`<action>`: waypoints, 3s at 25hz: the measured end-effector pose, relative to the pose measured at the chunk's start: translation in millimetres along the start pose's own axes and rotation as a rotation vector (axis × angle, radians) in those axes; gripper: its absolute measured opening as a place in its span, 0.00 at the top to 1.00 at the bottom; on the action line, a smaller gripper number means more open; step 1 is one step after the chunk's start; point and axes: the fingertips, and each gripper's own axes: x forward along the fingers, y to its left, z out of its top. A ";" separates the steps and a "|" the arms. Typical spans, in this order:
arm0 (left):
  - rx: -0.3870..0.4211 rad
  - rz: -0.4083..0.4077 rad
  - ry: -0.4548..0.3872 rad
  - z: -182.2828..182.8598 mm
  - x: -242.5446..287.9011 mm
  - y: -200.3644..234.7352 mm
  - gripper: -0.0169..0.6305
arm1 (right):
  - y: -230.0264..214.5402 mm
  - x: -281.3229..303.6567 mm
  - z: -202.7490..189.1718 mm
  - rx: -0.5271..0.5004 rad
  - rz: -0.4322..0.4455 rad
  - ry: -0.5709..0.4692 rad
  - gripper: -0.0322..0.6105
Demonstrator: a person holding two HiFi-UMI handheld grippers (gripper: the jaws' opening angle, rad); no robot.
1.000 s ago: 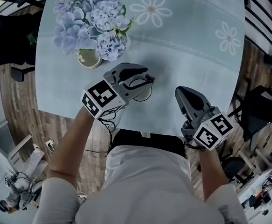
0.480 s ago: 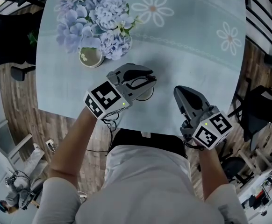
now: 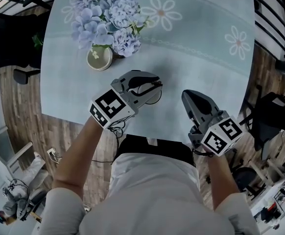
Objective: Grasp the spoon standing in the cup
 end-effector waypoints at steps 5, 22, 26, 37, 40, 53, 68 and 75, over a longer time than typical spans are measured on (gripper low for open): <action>0.022 0.019 -0.008 4.2 -7.8 -4.6 0.89 | 6.5 -3.8 2.6 -0.007 0.005 -0.010 0.92; 0.103 0.093 -0.085 59.4 -44.3 -39.4 0.89 | 41.8 -31.0 36.9 -0.087 0.019 -0.091 0.92; 0.115 0.108 -0.102 70.4 -55.5 -42.7 0.89 | 50.8 -31.9 44.7 -0.103 0.021 -0.099 0.92; 0.164 0.164 -0.162 104.5 -81.7 -63.0 0.89 | 79.9 -45.8 70.9 -0.172 0.042 -0.145 0.92; 0.170 0.180 -0.172 110.3 -88.1 -66.9 0.89 | 88.5 -48.7 75.3 -0.185 0.049 -0.155 0.92; 0.192 0.245 -0.232 132.9 -118.1 -86.2 0.89 | 118.2 -61.2 91.9 -0.228 0.057 -0.207 0.92; 0.199 0.316 -0.293 147.7 -142.9 -93.5 0.89 | 145.8 -65.7 107.3 -0.285 0.072 -0.245 0.92; 0.159 0.327 -0.306 143.9 -144.8 -89.9 0.89 | 148.6 -61.5 106.4 -0.296 0.082 -0.236 0.92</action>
